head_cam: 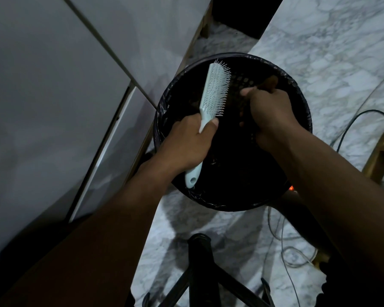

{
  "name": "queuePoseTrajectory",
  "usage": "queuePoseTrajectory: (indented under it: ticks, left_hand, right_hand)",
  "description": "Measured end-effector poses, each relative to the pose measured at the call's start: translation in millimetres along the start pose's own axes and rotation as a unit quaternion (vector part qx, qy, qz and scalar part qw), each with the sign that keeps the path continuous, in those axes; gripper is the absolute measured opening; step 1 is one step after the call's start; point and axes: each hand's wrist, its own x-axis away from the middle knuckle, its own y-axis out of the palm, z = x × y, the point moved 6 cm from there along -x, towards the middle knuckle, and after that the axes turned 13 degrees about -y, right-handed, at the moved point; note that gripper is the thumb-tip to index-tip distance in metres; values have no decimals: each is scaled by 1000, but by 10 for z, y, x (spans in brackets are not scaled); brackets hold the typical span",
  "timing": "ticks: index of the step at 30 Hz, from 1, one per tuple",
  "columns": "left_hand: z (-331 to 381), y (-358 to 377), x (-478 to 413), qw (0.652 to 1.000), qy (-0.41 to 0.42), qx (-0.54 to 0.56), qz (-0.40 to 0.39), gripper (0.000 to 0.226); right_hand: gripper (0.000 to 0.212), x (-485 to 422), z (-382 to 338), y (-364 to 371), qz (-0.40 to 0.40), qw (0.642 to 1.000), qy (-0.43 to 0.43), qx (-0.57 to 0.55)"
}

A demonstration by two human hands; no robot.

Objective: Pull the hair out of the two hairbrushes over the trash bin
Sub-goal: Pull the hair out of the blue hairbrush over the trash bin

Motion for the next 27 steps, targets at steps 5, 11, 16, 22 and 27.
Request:
queuePoseTrajectory:
  ticks: [5, 11, 16, 22, 27]
  left_hand:
    - [8, -73, -12, 999, 15, -6, 39, 40]
    - [26, 5, -17, 998, 6, 58, -40, 32]
    - [77, 111, 32, 959, -46, 234, -153, 31]
    - [100, 181, 72, 947, -38, 258, -189, 32]
    - [149, 163, 134, 990, 22, 96, -104, 37]
  right_hand:
    - [9, 28, 36, 20, -70, 995, 74, -4]
    - [29, 2, 16, -2, -47, 996, 62, -49]
    - [24, -65, -162, 3, -23, 992, -73, -99]
    - [50, 30, -147, 75, -22, 988, -130, -83]
    - [41, -25, -133, -42, 59, 985, -158, 21]
